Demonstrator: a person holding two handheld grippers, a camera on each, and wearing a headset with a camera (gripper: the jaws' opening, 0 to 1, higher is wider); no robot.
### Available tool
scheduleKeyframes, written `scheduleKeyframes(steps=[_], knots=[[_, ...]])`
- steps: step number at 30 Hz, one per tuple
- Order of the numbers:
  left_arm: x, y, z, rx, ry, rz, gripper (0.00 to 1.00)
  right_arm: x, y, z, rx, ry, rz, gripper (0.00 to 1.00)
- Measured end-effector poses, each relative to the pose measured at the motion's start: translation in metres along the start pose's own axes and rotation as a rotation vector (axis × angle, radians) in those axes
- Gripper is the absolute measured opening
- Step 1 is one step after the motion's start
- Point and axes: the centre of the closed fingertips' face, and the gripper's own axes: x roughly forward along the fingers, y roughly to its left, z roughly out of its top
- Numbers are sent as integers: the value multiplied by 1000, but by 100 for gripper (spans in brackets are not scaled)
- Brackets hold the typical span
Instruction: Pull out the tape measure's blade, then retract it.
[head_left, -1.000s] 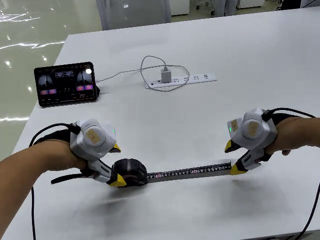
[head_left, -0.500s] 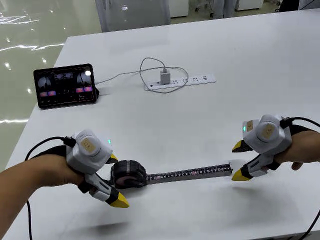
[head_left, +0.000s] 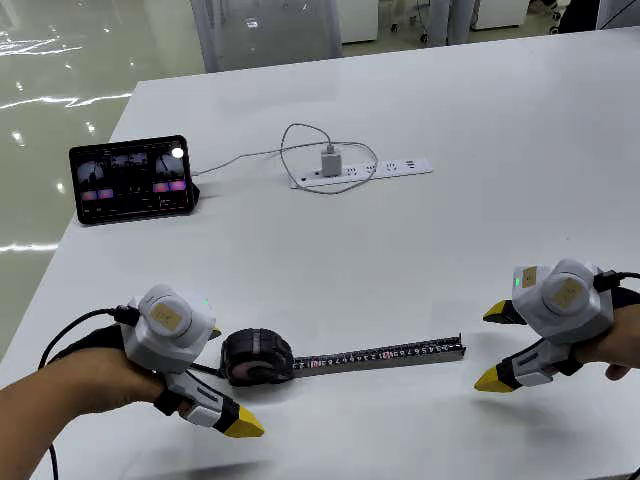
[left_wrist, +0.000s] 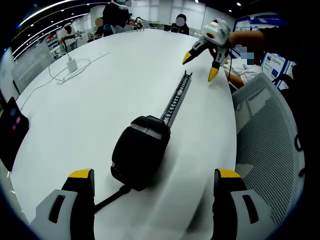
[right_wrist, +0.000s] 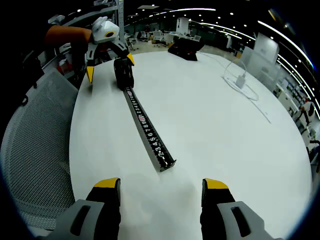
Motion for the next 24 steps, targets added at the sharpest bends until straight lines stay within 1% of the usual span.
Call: scheduleKeyframes(steps=[1, 2, 3, 6, 8, 10, 13, 14, 15, 17, 19, 20, 21, 23, 24], knots=[[-2, 0, 3, -24, -34, 4, 97, -1, 1, 0, 10, -9, -13, 66], [-3, 1, 4, -31, -55, 13, 98, -1, 1, 0, 16, -17, -20, 67], [-5, 2, 2, -47, -67, 28, 98, -2, 1, -1, 30, -25, -30, 68], [-7, 2, -6, -70, -80, 47, 99, -4, 3, -3, 61, -47, -38, 71], [-8, 4, -9, -74, -96, 67, 99, -4, 4, -3, 87, -63, -42, 72], [-10, 8, -13, -84, -103, 104, 99, -4, 5, -7, 94, -62, -52, 74], [-12, 11, -14, -104, -137, 125, 99, -5, 6, -10, 110, -75, -69, 76], [-14, 12, -12, -101, -158, 143, 99, -6, 6, -12, 116, -78, -77, 77], [-15, 13, -14, -94, -157, 155, 99, -7, 5, -14, 124, -79, -81, 78], [-17, 14, -17, -87, -160, 183, 99, -8, 8, -18, 141, -82, -83, 76], [-20, 16, -21, -107, -164, 208, 99, -8, 8, -22, 150, -98, -90, 78], [-21, 16, -23, -118, -167, 208, 99, -8, 9, -22, 157, -103, -95, 79], [-23, 15, -24, -136, -183, 211, 99, -9, 13, -22, 164, -107, -99, 80], [-25, 13, -27, -148, -200, 214, 99, -11, 13, -24, 167, -111, -109, 81], [-27, 13, -29, -152, -200, 217, 99, -12, 13, -25, 168, -111, -111, 82]])
